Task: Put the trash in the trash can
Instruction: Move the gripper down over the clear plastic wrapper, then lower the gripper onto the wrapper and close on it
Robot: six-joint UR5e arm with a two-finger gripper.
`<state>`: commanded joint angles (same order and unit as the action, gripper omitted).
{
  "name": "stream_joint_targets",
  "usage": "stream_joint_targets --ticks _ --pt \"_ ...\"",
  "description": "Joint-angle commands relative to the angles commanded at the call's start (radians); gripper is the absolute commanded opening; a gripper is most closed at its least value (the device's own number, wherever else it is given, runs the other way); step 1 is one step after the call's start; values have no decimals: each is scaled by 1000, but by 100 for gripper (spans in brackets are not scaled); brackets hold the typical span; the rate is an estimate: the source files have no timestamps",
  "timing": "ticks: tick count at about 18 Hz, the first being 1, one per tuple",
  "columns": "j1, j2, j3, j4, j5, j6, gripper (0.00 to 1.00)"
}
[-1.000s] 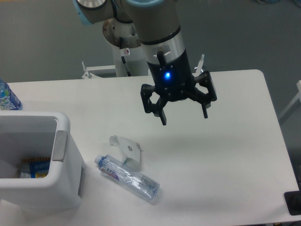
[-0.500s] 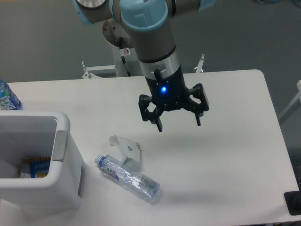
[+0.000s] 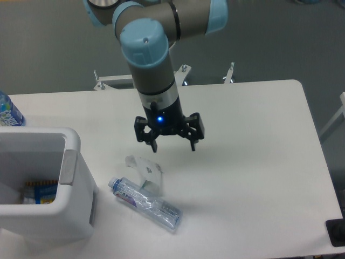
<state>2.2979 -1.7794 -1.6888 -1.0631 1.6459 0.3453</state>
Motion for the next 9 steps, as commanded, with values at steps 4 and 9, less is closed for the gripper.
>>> stream_joint_targets --ticks 4,9 --pt "-12 -21 -31 -2 -5 -11 100" --pt "-35 -75 -43 -2 -21 -46 100"
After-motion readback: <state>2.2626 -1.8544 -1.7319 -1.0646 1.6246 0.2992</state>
